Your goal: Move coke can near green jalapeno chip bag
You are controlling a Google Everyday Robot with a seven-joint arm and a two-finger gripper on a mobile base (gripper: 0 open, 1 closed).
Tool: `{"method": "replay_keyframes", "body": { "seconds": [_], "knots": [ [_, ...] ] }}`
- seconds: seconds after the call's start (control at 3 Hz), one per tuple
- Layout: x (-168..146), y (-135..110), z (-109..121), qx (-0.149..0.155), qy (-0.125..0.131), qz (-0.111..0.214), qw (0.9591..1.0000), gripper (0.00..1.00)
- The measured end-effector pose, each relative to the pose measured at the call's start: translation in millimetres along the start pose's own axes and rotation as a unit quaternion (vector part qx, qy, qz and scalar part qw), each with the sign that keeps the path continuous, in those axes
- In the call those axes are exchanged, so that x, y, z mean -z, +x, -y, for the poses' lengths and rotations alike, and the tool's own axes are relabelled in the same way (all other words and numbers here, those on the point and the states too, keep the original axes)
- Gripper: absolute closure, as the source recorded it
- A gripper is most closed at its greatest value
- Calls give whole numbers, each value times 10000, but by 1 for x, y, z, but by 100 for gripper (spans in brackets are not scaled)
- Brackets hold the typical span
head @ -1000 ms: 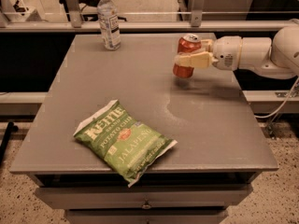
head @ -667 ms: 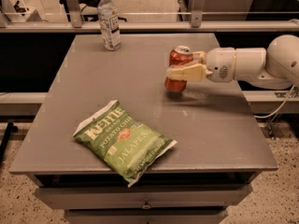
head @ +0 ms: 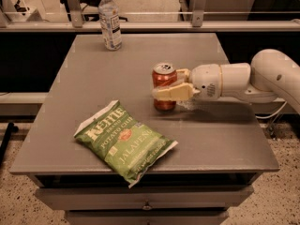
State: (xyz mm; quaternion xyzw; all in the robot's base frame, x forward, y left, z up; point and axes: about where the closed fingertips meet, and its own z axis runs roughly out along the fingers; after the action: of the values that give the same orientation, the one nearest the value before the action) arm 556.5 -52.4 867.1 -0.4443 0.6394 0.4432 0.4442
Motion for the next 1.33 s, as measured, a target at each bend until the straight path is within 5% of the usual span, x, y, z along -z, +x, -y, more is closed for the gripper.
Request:
{"method": "replay_keyframes", "body": {
  "seconds": [0.33, 1.33],
  "knots": [
    [-2, 0, -2, 10, -40, -4, 10000, 85],
    [-2, 0, -2, 12, -42, -3, 10000, 15]
  ]
}}
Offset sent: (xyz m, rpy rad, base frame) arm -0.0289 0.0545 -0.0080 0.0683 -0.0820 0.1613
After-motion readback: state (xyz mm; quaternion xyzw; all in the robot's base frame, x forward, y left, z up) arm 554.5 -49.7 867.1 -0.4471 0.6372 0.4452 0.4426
